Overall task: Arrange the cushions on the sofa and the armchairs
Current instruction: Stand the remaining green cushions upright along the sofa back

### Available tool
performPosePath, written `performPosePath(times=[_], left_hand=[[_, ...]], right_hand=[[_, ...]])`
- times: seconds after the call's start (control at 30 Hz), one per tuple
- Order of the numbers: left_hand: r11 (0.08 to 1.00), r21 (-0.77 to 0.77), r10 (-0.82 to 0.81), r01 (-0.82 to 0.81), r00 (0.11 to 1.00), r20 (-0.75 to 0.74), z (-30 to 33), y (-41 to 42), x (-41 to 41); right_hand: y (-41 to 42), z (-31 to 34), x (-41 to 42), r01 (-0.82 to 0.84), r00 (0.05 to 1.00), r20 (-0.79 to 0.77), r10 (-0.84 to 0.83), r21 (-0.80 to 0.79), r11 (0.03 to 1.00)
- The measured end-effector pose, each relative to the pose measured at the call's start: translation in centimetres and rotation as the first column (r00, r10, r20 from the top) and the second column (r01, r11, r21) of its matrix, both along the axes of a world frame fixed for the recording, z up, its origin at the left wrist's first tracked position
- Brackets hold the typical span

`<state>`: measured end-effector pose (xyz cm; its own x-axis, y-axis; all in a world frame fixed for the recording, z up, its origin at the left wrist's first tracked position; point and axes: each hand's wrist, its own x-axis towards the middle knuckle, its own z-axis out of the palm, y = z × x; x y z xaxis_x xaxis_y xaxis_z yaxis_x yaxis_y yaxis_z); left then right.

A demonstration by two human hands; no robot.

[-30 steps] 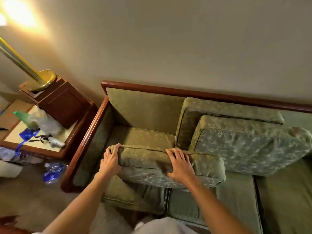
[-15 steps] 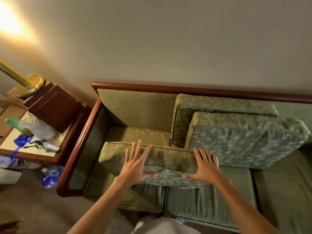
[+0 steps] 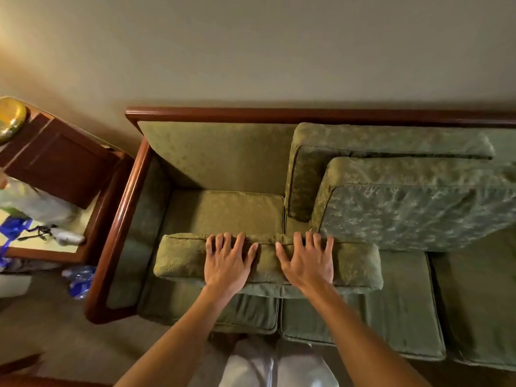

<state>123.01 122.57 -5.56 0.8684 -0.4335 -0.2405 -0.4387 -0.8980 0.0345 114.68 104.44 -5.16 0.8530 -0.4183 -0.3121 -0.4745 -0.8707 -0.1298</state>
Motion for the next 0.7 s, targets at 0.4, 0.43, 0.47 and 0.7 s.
performPosePath(times=[0.4,0.43,0.47,0.7], left_hand=[[0.911,-0.108,-0.411,0.398,0.897,-0.162,2.8,7.4,5.6],[0.898,-0.080,-0.439,0.432,0.886,-0.149,2.5,7.7,5.6],[0.896,-0.055,-0.444,0.441,0.886,-0.133,1.9,7.6,5.5],[0.943,0.025,-0.327,0.333,0.936,-0.130,1.3,5.5,5.1]], right_hand=[[-5.4,3.6,-1.1,-0.175,0.963,-0.182,0.200,0.146,0.974],[-5.5,3.5,-1.6,-0.217,0.947,-0.212,0.240,0.124,0.968],[-5.5,3.4,-1.9,-0.258,0.928,-0.250,0.276,0.102,0.961],[-3.7,2.4,-2.7,-0.234,0.946,-0.232,0.225,-0.013,0.972]])
